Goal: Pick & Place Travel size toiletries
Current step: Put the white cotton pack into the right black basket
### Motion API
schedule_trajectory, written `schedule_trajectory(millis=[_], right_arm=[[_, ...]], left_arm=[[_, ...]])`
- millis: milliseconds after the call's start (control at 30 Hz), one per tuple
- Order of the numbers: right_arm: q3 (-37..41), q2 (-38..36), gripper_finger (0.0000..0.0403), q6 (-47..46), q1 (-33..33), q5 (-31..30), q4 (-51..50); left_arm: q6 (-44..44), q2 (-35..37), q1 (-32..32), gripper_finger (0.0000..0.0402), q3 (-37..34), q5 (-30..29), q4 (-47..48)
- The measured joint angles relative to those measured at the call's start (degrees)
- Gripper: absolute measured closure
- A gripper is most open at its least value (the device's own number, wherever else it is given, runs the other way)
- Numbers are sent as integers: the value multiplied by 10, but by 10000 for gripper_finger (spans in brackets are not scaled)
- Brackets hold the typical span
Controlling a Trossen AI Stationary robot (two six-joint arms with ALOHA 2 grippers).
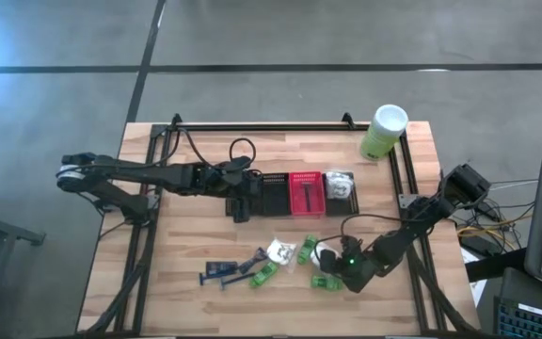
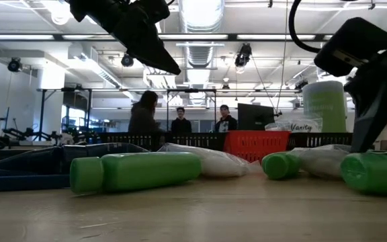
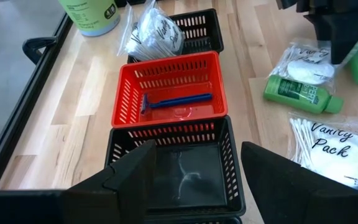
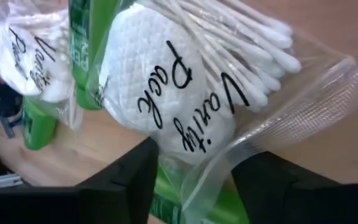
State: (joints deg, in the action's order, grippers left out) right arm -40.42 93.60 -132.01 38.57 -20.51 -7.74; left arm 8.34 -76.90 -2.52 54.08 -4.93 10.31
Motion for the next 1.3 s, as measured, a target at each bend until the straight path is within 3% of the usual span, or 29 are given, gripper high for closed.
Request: schedule_trajectory(millis=[467,633,800,967,1167,1300], right_arm=[[1,-33,384,55,0,-3,-16],[1,-86,391,133,-2,36,-71],[-39,-157,393,233,-11,75,-238],[-125,-207,391,377,-43,74,-444],[-232,-208,391,608,-118,67,-646],[-276,-195,390,762,-189,55,-719]], left_arm=[[0,0,0,161,0,0,0],[0,0,1,161,0,0,0],[0,0,1,161,0,0,-1],[-2,0,1,161,0,0,-6],[-11,0,0,161,0,0,-20],[-23,0,0,161,0,0,-29]])
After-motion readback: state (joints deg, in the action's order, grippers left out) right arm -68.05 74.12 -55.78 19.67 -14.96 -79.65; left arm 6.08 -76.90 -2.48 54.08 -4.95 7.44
